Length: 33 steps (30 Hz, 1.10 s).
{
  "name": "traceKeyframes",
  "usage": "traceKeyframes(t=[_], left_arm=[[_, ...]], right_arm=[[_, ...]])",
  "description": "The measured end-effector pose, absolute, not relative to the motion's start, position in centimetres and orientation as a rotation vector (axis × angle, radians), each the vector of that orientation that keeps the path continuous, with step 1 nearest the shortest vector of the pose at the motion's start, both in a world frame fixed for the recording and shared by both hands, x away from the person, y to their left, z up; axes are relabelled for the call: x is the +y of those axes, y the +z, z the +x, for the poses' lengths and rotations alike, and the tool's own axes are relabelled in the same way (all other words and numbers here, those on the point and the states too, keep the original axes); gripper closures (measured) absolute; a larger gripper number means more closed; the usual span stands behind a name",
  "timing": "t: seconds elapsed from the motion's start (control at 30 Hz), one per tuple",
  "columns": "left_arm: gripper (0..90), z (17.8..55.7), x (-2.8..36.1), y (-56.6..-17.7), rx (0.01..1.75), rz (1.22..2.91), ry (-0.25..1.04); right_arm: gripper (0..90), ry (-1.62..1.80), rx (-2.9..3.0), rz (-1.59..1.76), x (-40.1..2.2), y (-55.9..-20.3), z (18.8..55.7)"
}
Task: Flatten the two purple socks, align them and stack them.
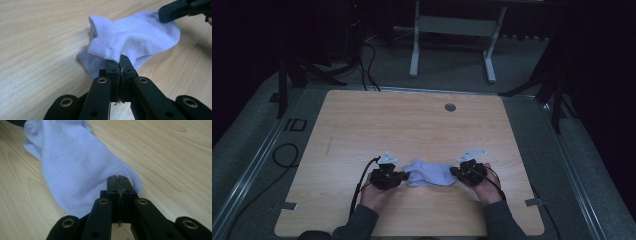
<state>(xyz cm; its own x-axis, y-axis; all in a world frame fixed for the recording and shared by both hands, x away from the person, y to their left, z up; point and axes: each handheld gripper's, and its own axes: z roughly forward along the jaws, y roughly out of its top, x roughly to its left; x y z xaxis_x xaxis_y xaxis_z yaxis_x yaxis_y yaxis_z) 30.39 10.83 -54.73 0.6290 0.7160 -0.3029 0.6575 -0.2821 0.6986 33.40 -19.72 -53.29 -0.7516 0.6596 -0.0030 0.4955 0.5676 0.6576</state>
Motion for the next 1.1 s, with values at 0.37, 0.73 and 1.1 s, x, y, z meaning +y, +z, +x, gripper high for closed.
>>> traceKeyframes(t=[0.37,0.73,1.1], left_arm=[[70.2,30.3,11.6,-54.5,1.107,2.025,0.178],[71.5,29.4,7.7,-54.0,0.877,2.099,0.371],[71.3,30.2,8.0,-55.7,1.026,2.168,0.350]], right_arm=[[88.8,0.927,2.549,0.998,-19.9,-54.1,33.6],[88.6,0.917,2.566,0.989,-19.5,-54.5,33.6],[88.2,0.901,2.559,0.983,-19.6,-54.8,33.5]])
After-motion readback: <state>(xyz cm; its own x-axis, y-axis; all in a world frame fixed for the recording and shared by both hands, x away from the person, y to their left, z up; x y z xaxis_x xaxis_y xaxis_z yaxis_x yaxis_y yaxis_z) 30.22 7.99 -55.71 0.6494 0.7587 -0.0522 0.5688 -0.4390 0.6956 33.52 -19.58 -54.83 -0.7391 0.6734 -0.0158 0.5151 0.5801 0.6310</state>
